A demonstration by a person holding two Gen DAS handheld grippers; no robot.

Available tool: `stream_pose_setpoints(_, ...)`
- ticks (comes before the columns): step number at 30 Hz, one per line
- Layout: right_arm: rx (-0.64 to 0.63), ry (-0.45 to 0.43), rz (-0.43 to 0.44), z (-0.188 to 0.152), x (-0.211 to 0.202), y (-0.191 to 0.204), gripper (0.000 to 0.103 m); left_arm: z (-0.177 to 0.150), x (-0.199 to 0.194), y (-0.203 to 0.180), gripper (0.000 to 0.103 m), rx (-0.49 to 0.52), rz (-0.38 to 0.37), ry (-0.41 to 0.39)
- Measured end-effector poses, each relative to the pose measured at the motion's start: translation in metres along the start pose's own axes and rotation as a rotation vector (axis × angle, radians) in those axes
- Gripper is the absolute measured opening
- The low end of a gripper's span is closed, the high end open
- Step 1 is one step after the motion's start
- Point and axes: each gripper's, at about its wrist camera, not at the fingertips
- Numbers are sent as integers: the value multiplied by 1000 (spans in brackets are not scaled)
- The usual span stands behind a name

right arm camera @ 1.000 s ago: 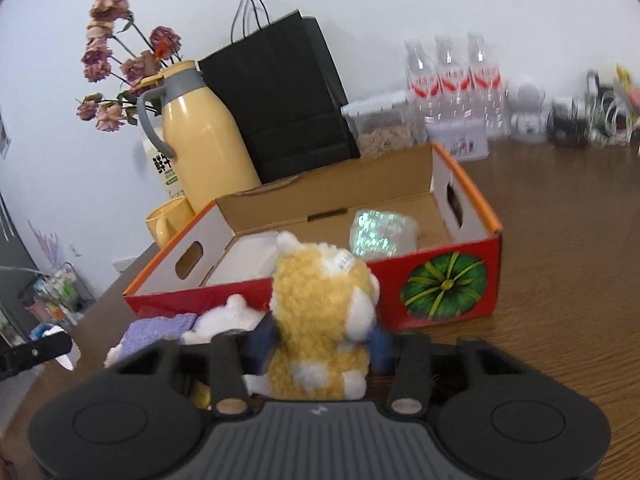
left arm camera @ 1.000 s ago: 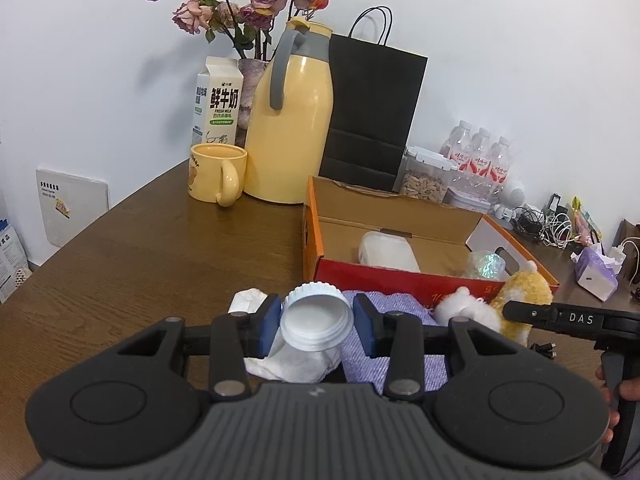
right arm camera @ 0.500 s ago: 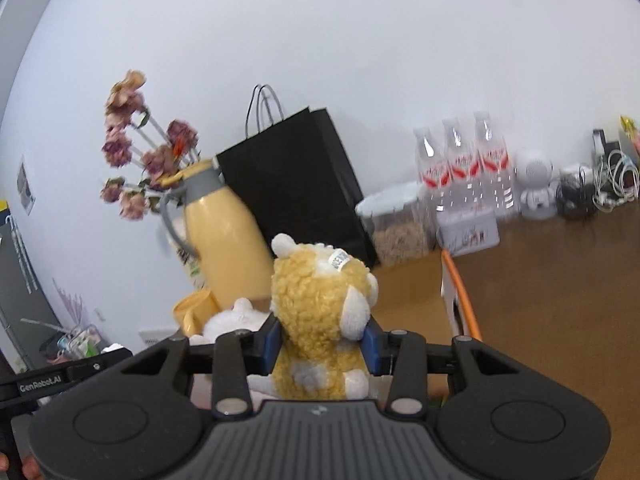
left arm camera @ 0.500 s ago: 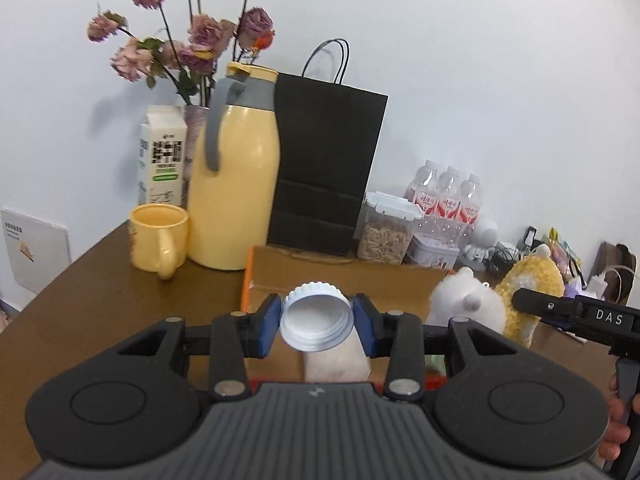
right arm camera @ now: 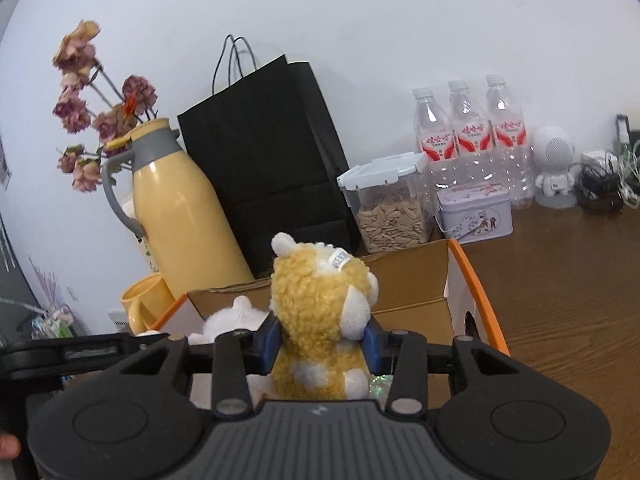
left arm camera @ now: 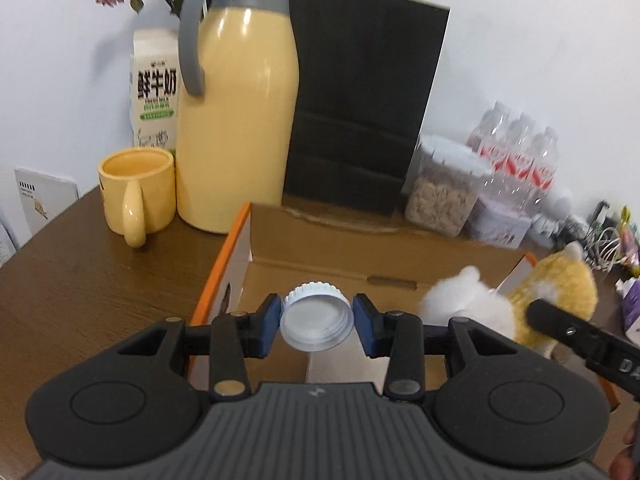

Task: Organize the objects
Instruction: 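Drop the hamster in the carton with the right tool while the left drops the cap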

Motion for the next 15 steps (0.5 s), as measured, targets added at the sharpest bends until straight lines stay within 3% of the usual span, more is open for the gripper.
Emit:
stream_pose_setpoints(3,-35,-1,-6,0,-1,1,43,-3,2,-1,42,18,10,-1)
stream_pose_setpoints(8,-58,12,-23,1,-3,0,56,-5,-10,-3,87,41,21,-70)
stream_pose_setpoints(9,-64,10,-31,1,-4,0,63,-6,-13,-4,88,44,24,-84)
stream_pose_setpoints(11,-67,-2,-34,1,-8,1,78,-5,-17,-4,103,38,23,-95)
stream_pose_setpoints(12,-72,-12,-38,1,-11,2,86,-5,-19,-4,103,33,24,-104)
stream_pose_setpoints(15,-85,-28,-40,1,-18,4,89,-4,-23,-4,103,29,23,-111)
Point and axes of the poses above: each gripper's, at about its wrist camera, not at the fingertips, and x roughly the way its jaws point, y to its left, z to its top, and after that the axes turned 8 degrees about y, right-handed
